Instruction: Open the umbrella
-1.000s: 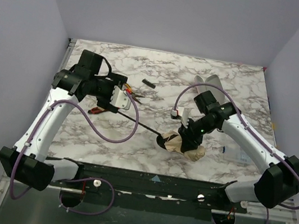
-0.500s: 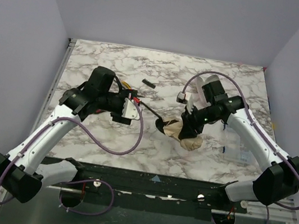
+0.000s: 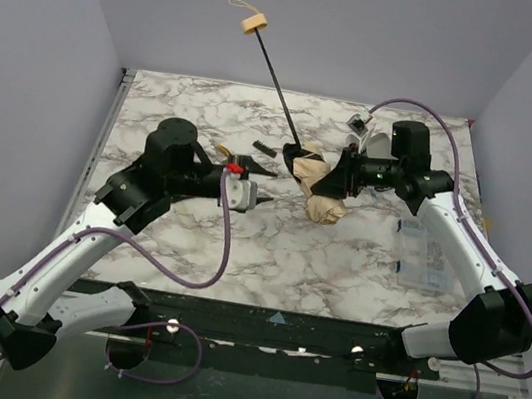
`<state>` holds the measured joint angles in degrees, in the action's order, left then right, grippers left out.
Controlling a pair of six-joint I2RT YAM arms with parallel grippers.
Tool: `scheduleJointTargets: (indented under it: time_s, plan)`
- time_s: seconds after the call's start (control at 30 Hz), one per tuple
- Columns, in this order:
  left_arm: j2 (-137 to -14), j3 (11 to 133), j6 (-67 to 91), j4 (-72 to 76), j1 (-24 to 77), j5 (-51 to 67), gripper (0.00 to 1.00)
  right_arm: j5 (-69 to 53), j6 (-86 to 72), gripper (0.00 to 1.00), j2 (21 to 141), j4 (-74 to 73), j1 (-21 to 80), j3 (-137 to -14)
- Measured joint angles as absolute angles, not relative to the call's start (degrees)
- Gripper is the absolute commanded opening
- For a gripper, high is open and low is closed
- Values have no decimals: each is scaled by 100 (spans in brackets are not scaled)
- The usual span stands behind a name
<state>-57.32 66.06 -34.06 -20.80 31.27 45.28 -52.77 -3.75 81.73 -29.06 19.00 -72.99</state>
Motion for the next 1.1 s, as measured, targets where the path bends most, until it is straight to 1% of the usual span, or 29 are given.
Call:
scheduleJointTargets:
  time_s: [0.07,0.17,0.37,0.5,0.67,1.1]
  plan:
    - [-5732,6587,-4121,-2248,3500,4475,40,-5468,-672,0,8132,-2571,1914,-7057]
    - [-5793,6567,-5218,-2517,3962,4370,40,-5638,-873,0,8130,-2451,1949,-6823]
    - [-6348,6770,-6294,-3107,4429,4040,37,-5813,-812,0,8099,-2495,2099,-6783]
    - [-6611,6744,-6569,-3118,4657,3695,38,-5843,-648,0,8040,-2598,2187,-6785]
    - [-6619,6565,-6751,-2902,4764,3452,37,-5839,-290,0,7996,-2893,2222,-6849]
    - [-6882,6567,-6834,-2716,4821,3188,37,-5828,200,0,7935,-3245,2434,-6947]
